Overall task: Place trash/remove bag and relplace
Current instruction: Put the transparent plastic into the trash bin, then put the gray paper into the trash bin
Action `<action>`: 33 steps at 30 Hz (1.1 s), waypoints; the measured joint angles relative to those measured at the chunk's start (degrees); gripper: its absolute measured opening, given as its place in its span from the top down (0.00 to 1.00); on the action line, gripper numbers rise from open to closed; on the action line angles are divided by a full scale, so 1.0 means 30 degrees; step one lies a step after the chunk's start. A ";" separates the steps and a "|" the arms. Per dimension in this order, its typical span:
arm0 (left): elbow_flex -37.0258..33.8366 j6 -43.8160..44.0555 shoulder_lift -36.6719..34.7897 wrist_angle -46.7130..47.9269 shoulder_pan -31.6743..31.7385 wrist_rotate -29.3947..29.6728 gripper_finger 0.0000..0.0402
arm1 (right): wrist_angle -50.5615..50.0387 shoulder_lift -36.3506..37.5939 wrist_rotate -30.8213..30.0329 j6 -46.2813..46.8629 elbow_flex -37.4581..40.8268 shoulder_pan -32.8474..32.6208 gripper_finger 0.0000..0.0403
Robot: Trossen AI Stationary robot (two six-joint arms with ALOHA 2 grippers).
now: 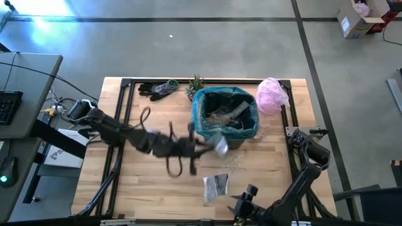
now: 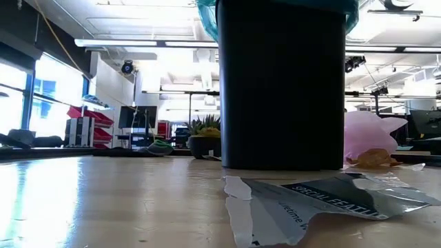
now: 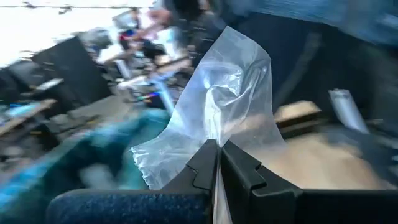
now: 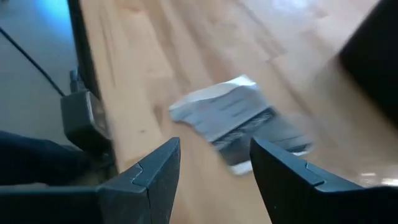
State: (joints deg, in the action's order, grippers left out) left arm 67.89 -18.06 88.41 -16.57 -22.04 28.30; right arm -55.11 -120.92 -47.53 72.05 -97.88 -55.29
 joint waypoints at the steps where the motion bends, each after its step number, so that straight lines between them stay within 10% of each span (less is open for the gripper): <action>1: 0.0407 -0.0270 -0.0025 0.0259 0.0595 -0.0122 1.00 | 0.1064 -0.0005 0.0012 -0.0043 0.0572 0.0019 0.55; 13: 0.5533 0.2374 0.0628 0.8770 0.6179 -0.3824 0.92 | 0.3389 -0.0015 0.0382 0.0487 0.2574 -0.0004 0.55; 24: 0.5665 0.3008 0.0660 0.8962 0.6519 -0.4619 0.63 | 0.2813 -0.0015 0.0451 0.0709 0.2578 -0.0071 0.55; 33: 0.5672 0.3502 0.0231 0.9556 0.4150 -1.0342 0.61 | -0.1158 -0.0015 0.3296 1.0615 0.2572 -0.0629 0.55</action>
State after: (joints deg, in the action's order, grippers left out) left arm 84.90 -7.56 89.10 12.10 -9.59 -2.72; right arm -58.58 -120.97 -37.64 103.90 -90.17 -57.18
